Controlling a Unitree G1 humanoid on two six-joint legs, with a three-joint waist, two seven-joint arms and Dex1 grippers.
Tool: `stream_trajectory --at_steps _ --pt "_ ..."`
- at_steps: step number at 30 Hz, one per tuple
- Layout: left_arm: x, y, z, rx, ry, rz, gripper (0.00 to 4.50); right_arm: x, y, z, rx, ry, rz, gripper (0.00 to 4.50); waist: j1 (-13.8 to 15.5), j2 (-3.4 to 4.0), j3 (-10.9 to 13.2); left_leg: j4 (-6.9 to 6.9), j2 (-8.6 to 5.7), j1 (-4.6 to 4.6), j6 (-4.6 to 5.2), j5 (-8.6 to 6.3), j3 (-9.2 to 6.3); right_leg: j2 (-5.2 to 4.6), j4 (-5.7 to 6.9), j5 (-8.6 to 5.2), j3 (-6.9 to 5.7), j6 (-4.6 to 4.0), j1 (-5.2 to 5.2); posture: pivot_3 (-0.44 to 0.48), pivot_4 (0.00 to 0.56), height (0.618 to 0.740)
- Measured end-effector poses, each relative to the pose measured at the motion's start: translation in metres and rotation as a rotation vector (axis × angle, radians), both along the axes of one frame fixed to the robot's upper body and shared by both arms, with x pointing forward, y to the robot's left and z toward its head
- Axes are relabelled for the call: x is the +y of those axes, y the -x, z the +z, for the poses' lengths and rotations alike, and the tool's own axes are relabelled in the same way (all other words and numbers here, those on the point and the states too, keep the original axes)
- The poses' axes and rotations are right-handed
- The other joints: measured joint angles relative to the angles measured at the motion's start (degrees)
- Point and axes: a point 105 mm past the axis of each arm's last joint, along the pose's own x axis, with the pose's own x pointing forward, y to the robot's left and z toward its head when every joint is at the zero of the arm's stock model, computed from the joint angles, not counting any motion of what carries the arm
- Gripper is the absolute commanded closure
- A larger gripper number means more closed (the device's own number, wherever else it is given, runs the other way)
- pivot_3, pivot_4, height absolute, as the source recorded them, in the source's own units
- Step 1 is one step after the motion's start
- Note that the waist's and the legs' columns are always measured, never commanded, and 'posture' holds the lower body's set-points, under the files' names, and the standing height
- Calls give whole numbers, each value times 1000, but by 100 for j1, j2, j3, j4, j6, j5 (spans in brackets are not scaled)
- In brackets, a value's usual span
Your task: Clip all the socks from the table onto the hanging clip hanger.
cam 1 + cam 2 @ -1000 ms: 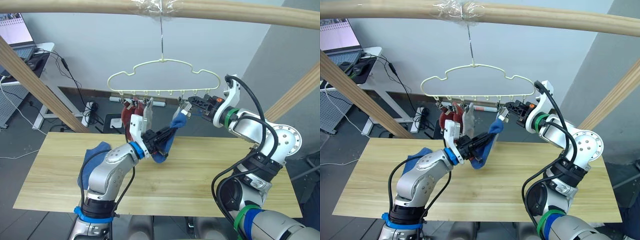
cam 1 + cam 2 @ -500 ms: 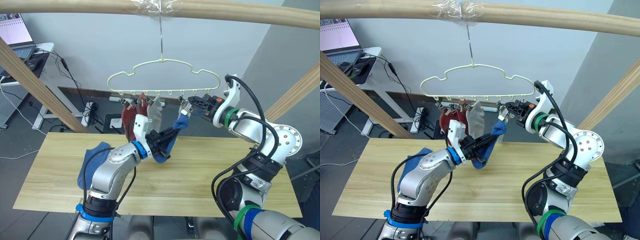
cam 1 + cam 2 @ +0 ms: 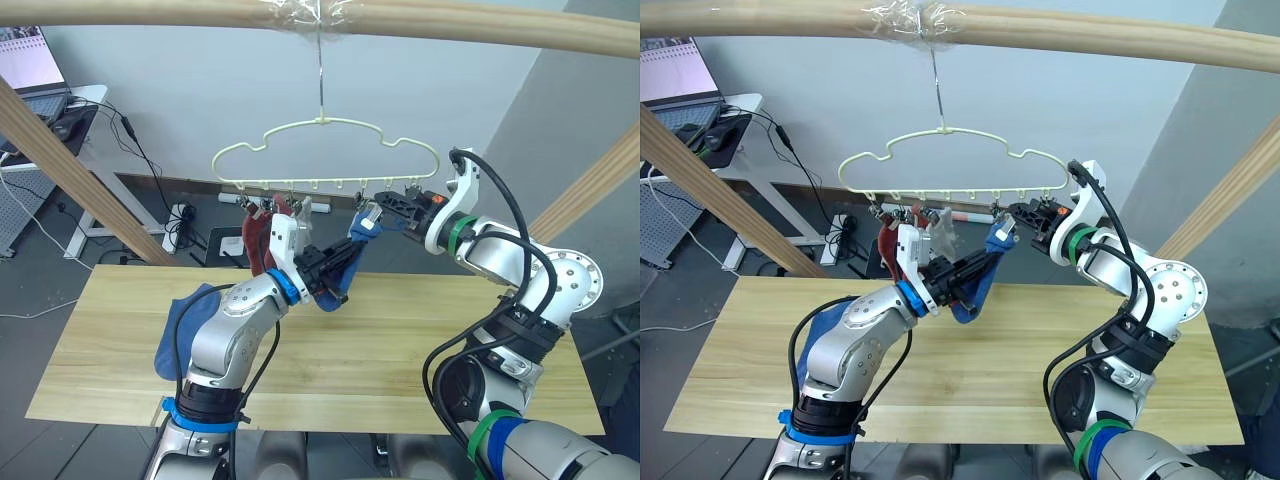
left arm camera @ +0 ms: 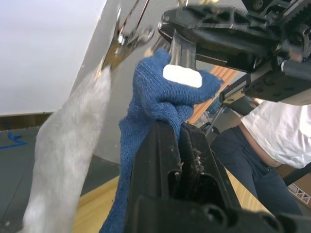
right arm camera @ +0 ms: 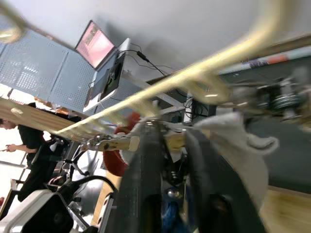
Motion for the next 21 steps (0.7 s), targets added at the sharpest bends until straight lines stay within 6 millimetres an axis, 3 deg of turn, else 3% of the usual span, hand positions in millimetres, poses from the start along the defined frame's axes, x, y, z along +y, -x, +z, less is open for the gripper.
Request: stream_trajectory --at_steps 8,9,13,16,17,21 --pt "-3 2 -3 -1 -23 -21 4500 -2 0 -1 12 -62 22 196 -61 1 1 -9 1 -2 0 0 2 1 0 1 2 -2 -5 46 235 740" --pt "-5 3 -3 -2 -24 -29 4500 0 2 2 -4 -92 55 12 -83 2 1 -10 1 -2 0 0 2 1 0 1 2 -3 -7 42 238 740" --pt "-8 3 1 -12 -23 -47 4500 6 16 12 -77 -171 179 12 -137 2 2 -15 2 -2 1 0 2 2 0 2 0 -4 -7 39 238 740" --pt "-9 1 1 -13 -25 -57 4500 -4 24 8 -110 -118 189 12 -136 5 4 -15 -1 -3 1 0 3 0 -3 -1 3 3 -7 35 241 740" --pt "-9 1 0 -9 -27 -60 3955 -8 26 7 -125 -82 181 0 -138 5 5 -15 -1 -4 1 -1 5 0 -4 -3 5 4 -8 35 241 740" --pt "-7 3 -2 -1 -24 -75 2988 -12 30 1 -200 84 97 0 -164 5 5 -21 2 -1 1 -1 7 3 -5 -17 7 30 -10 35 241 740"
